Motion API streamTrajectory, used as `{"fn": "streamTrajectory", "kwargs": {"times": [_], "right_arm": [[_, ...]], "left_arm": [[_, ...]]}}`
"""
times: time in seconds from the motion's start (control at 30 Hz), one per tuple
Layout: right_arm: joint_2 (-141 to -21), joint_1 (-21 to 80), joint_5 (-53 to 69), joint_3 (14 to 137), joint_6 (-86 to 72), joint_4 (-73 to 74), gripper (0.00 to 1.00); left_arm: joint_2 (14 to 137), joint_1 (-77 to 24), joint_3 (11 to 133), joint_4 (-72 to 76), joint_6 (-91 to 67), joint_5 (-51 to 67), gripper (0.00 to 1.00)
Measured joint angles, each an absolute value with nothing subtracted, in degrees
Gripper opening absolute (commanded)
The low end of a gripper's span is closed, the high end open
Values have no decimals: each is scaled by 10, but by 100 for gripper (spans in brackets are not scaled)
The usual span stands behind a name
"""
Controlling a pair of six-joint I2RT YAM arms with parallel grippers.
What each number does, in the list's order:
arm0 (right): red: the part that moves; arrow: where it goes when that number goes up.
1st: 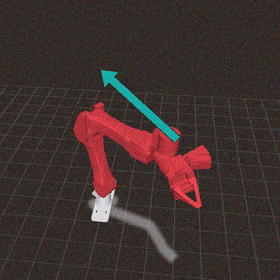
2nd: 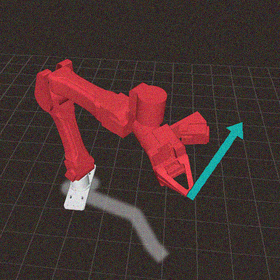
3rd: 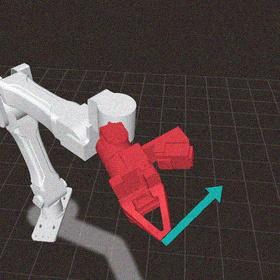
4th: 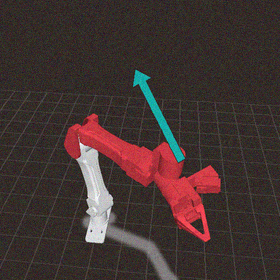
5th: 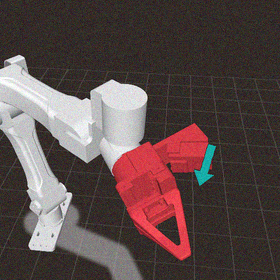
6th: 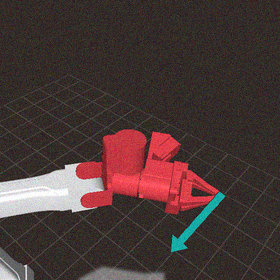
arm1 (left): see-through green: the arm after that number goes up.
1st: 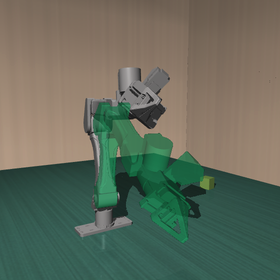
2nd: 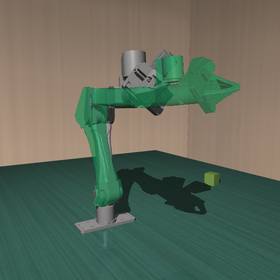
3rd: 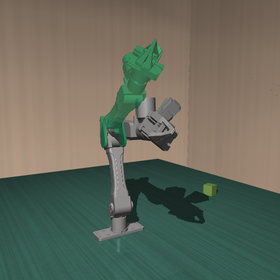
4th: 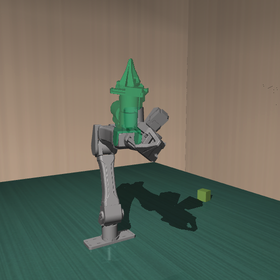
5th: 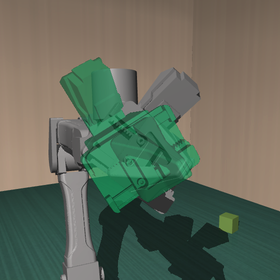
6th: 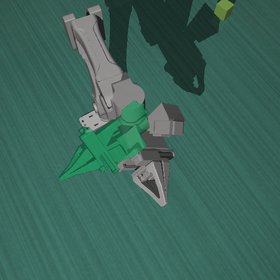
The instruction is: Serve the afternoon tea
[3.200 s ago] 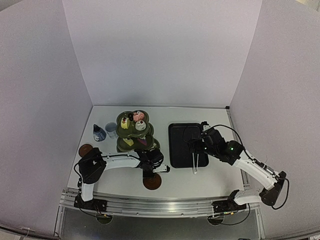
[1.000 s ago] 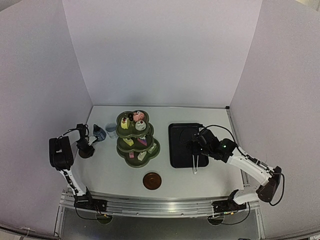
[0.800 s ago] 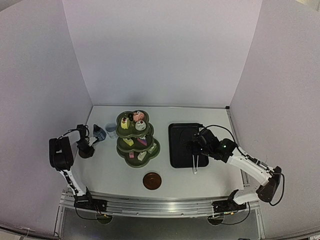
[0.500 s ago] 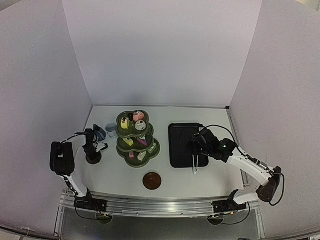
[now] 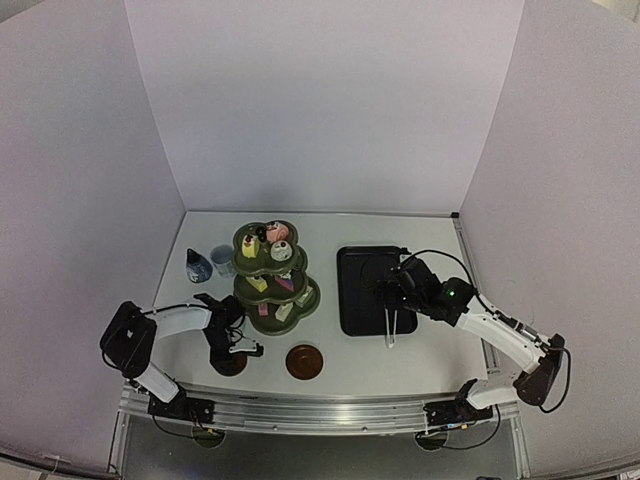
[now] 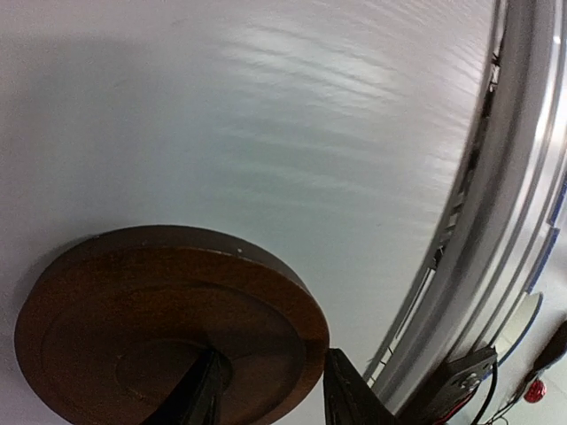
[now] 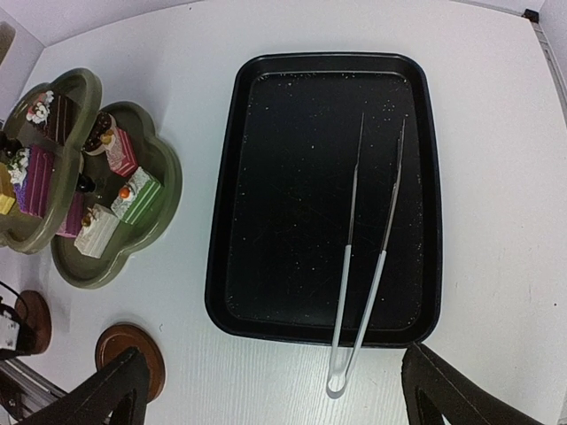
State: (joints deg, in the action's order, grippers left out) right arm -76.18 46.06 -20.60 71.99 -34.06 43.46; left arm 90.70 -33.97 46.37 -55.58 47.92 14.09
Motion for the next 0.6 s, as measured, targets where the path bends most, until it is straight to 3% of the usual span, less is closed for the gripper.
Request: {"fn": "streamTrajectory", "kwargs": {"times": [0.17,0.6], "right_arm": [[-762,461,-206,720,-340,435,96],[-735,461,-207,720,-341,435,96]], "left_arm": [[911,-431,467,-553,458,142,42],[974,-444,544,-524,419,112,42]]}}
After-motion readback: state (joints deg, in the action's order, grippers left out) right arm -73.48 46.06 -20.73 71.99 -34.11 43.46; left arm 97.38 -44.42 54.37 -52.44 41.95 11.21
